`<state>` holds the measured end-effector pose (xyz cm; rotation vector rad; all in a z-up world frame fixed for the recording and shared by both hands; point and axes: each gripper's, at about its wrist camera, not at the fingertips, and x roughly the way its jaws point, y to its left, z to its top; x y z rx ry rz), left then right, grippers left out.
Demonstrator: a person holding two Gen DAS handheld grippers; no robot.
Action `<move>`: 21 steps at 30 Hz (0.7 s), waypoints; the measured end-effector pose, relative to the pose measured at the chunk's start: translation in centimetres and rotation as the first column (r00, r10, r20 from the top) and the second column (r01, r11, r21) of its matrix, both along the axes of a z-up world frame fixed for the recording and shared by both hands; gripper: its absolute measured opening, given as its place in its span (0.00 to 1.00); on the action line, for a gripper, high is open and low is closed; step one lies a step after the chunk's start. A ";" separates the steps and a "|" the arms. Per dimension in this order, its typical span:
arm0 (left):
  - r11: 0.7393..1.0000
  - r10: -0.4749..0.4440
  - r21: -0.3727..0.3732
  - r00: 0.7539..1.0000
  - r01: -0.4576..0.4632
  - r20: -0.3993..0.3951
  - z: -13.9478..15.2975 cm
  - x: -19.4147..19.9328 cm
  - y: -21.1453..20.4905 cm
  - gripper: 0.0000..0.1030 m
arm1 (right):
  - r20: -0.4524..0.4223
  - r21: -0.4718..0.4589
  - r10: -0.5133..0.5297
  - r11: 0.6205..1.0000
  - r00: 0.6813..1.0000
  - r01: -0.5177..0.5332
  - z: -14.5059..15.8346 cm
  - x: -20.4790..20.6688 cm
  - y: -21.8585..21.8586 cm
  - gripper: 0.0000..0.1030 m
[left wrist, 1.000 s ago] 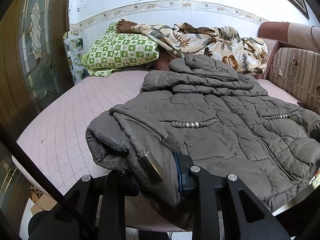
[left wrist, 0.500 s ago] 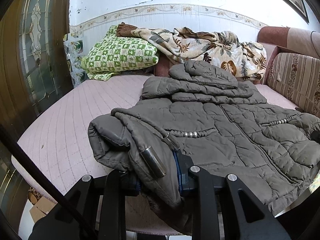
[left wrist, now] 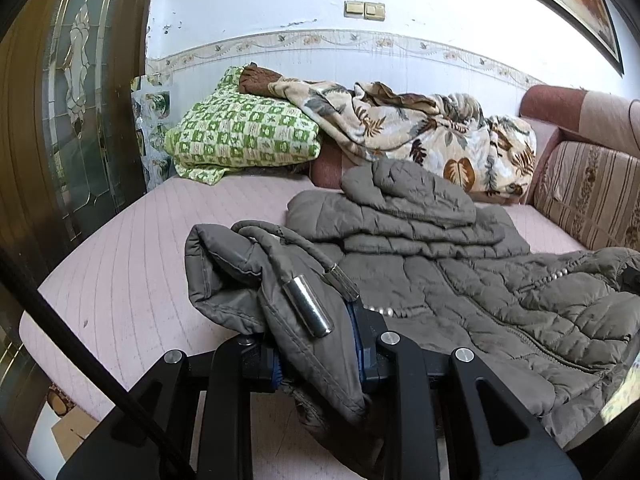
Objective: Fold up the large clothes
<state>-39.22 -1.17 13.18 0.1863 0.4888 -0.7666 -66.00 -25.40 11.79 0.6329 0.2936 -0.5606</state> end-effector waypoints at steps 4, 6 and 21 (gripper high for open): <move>1.000 0.004 -0.018 1.000 -0.004 0.002 1.2 0.8 -0.7 0.24 | 0.015 -0.011 0.002 1.000 1.000 -0.002 1.3 0.6 -0.7 0.23; 1.000 0.005 -0.028 1.000 -0.005 -0.004 1.7 1.2 -0.9 0.24 | 0.020 -0.017 0.003 1.000 1.000 -0.003 2.0 0.9 -1.2 0.23; 0.996 -0.002 -0.089 0.999 -0.002 -0.048 6.2 6.2 -5.0 0.24 | 0.075 -0.038 0.014 0.999 0.997 -0.011 6.8 4.6 -6.0 0.23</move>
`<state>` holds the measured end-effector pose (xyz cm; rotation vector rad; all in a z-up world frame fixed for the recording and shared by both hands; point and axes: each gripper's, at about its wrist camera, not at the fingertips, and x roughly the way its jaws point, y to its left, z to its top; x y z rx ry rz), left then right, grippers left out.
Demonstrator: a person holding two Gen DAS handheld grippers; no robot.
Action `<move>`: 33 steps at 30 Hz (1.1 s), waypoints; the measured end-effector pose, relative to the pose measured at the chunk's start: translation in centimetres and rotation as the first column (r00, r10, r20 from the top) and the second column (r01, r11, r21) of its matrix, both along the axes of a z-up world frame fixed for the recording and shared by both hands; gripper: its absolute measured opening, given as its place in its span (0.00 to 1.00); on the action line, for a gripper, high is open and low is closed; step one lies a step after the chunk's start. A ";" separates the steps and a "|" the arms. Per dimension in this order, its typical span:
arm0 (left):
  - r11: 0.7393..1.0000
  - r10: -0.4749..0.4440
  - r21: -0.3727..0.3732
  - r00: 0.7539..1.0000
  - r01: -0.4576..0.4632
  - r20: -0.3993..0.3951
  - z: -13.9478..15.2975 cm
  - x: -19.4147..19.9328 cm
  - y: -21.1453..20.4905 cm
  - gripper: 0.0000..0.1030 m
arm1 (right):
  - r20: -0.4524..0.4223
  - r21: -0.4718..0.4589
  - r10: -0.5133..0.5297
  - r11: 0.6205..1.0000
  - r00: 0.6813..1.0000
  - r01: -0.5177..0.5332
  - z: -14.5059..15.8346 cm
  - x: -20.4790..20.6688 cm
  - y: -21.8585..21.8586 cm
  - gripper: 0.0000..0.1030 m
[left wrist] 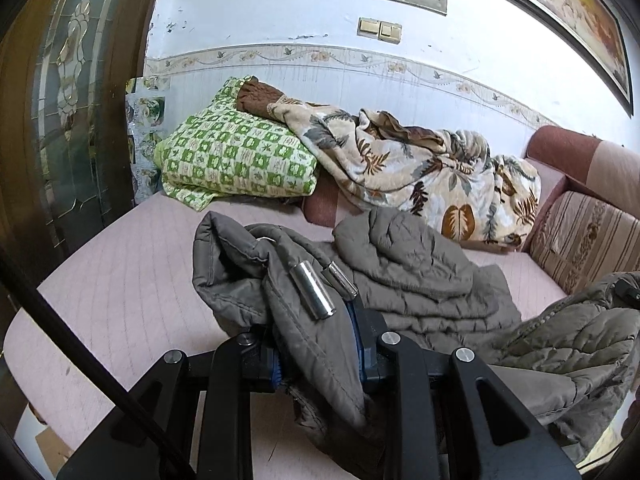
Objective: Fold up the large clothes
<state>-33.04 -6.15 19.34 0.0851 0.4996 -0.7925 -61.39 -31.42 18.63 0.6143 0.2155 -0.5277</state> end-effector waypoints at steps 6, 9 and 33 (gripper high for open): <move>1.000 -0.003 -0.017 1.000 0.003 -0.004 1.7 3.1 -3.5 0.26 | 0.025 0.009 -0.002 1.000 1.000 0.002 1.5 2.6 -3.5 0.23; 1.000 -0.002 -0.016 1.000 0.002 -0.013 2.2 5.2 -5.9 0.28 | 0.020 0.001 -0.003 1.000 1.000 0.003 2.2 4.7 -5.8 0.23; 0.997 0.077 0.036 0.990 -0.073 -0.119 0.4 23.0 -16.1 0.69 | -0.138 0.182 -0.118 0.973 0.983 0.142 -4.8 19.0 -25.1 0.24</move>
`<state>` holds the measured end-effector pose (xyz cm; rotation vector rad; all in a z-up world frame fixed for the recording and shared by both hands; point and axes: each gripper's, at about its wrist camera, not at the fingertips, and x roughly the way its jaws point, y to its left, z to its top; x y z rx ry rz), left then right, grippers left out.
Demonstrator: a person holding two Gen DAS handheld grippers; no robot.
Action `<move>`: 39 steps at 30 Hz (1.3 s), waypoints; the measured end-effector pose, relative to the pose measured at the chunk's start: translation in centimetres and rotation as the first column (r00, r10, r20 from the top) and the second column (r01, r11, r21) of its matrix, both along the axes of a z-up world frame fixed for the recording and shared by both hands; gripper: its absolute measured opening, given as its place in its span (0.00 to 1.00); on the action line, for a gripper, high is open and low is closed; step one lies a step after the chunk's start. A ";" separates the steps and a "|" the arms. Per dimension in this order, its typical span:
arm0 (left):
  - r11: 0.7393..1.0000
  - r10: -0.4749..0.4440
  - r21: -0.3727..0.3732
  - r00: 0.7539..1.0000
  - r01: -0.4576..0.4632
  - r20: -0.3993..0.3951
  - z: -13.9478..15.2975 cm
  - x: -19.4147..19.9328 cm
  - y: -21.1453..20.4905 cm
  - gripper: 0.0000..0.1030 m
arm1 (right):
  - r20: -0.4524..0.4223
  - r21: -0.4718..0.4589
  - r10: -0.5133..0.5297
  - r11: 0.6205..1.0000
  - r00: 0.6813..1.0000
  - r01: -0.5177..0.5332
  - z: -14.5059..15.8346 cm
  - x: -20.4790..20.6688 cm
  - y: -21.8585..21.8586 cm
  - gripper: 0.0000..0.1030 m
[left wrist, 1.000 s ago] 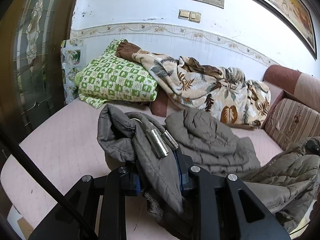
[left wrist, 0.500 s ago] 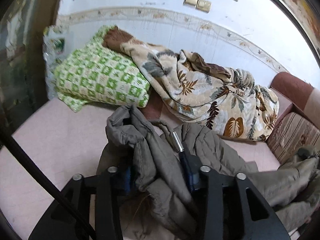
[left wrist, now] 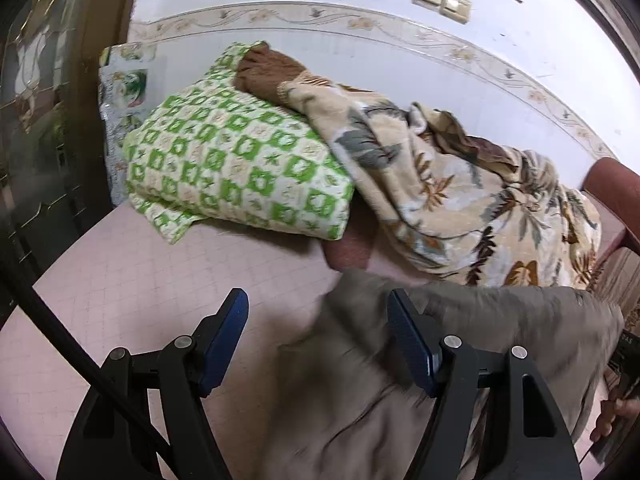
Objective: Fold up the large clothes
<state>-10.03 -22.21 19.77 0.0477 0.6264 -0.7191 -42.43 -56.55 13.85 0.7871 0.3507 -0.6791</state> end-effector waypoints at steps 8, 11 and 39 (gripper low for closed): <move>0.998 -0.053 0.017 0.999 0.053 -0.008 -1.7 -1.3 0.3 0.69 | 0.051 0.169 0.021 0.985 0.998 -0.029 -3.0 0.7 -4.2 0.59; 0.994 -0.111 0.026 0.994 0.110 0.007 -2.0 -3.3 -0.6 0.69 | 0.095 0.114 0.031 0.993 0.995 -0.042 -1.5 -0.4 -3.4 0.66; 0.907 -0.346 0.251 0.938 0.339 -0.015 -13.0 -9.3 -12.2 0.73 | -0.381 -0.071 0.244 0.954 0.892 -0.292 -8.1 4.2 7.9 0.66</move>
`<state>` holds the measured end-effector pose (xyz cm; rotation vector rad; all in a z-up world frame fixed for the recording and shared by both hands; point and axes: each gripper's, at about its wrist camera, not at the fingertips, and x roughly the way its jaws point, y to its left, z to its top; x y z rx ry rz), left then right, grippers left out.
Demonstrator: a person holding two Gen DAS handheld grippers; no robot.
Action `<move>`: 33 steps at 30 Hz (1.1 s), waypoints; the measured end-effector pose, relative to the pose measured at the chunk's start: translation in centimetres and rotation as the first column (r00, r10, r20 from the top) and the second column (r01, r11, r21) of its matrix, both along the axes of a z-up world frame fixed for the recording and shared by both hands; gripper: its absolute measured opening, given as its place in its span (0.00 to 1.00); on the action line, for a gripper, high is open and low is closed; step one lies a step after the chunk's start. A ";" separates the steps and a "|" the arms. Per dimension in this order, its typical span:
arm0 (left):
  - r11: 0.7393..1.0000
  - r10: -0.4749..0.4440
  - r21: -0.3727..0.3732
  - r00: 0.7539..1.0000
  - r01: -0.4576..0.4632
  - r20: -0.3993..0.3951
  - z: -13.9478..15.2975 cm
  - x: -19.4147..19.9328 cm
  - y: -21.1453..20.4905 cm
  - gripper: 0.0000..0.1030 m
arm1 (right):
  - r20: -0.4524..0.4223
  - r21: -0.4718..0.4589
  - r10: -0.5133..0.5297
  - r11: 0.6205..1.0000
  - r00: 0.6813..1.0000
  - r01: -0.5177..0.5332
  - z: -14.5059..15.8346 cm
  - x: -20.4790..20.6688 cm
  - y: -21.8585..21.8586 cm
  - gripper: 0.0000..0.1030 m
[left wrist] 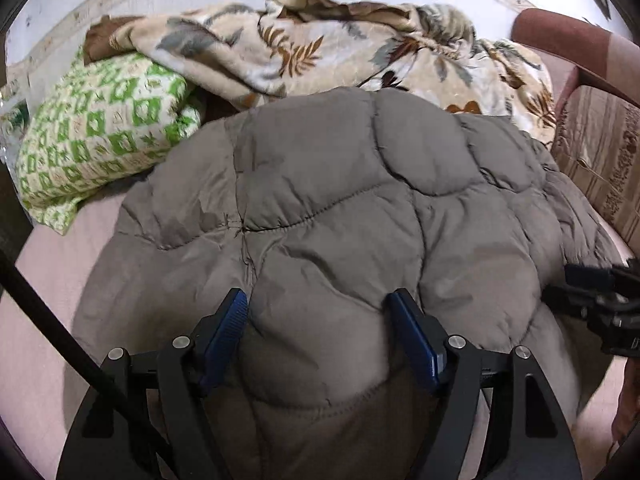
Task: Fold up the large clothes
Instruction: 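Press and smooth the folded jacket bundle with both grippers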
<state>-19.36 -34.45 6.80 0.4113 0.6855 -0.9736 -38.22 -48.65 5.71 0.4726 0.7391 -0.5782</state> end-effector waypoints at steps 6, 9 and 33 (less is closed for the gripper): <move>0.999 0.027 0.042 1.000 -0.026 -0.015 -1.4 1.7 -2.4 0.79 | -0.024 0.045 -0.015 0.999 1.000 0.016 -1.5 0.9 -1.9 0.67; 0.997 0.048 0.058 0.999 -0.047 -0.020 -1.1 1.5 -2.1 0.79 | -0.037 0.045 -0.020 0.999 0.999 0.022 -1.5 1.1 -1.8 0.67; 0.945 0.328 0.018 0.943 -0.328 -0.047 -1.4 -0.4 11.9 0.79 | 0.057 -0.076 -0.073 0.994 0.996 0.078 0.4 -2.7 9.1 0.69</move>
